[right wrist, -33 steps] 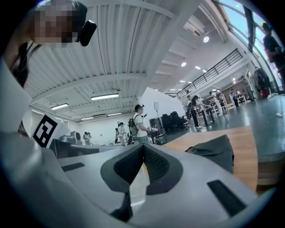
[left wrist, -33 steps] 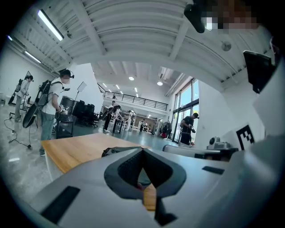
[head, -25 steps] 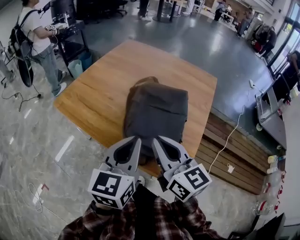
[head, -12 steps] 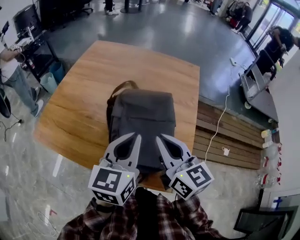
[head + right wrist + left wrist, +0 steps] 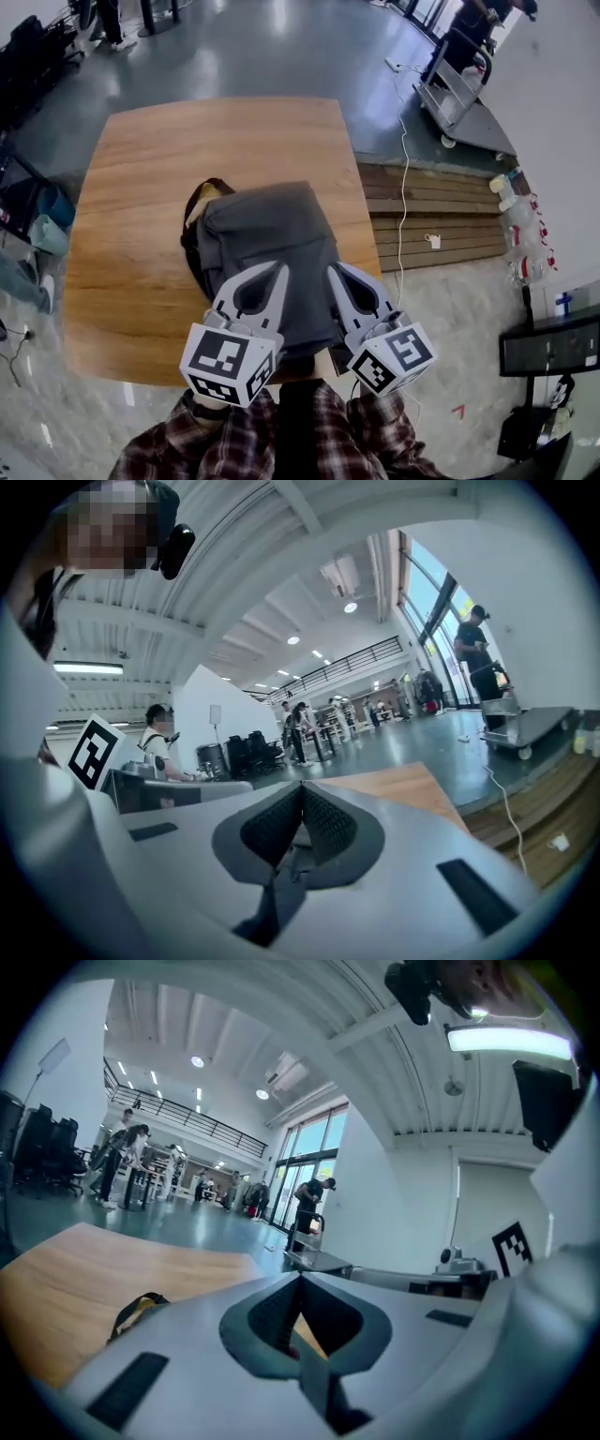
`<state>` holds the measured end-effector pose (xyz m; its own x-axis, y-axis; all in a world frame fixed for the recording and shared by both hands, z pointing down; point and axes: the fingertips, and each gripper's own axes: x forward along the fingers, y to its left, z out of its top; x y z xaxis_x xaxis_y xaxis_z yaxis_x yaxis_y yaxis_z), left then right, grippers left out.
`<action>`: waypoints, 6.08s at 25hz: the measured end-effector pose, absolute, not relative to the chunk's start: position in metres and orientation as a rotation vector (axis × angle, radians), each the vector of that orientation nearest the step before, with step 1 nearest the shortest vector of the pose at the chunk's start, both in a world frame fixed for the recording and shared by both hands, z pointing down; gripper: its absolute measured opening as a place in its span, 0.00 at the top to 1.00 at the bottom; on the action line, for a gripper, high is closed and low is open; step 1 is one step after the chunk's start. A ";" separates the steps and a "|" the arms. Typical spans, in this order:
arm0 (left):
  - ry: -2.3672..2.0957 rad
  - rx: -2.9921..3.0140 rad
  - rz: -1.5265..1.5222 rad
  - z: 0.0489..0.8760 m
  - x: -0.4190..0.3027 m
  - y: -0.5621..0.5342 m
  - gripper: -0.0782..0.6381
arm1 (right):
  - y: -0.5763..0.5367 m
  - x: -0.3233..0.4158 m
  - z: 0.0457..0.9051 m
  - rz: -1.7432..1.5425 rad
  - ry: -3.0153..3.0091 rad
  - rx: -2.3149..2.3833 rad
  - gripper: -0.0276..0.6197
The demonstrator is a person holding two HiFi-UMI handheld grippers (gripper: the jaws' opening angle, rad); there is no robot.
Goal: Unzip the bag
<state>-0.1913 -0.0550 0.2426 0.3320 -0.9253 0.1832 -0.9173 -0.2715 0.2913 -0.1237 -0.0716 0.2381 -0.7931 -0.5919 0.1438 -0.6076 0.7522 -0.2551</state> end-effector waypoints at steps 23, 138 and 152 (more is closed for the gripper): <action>-1.122 2.263 0.433 0.416 -0.045 -0.116 0.88 | -0.119 0.032 0.401 0.690 -2.441 1.307 0.94; -0.835 2.312 0.990 0.527 -0.074 -0.173 0.88 | -0.099 -0.041 0.520 0.072 -2.074 0.400 0.94; -0.953 2.203 0.936 0.530 -0.102 -0.213 0.88 | 0.011 -0.042 0.491 0.165 -2.076 0.348 0.94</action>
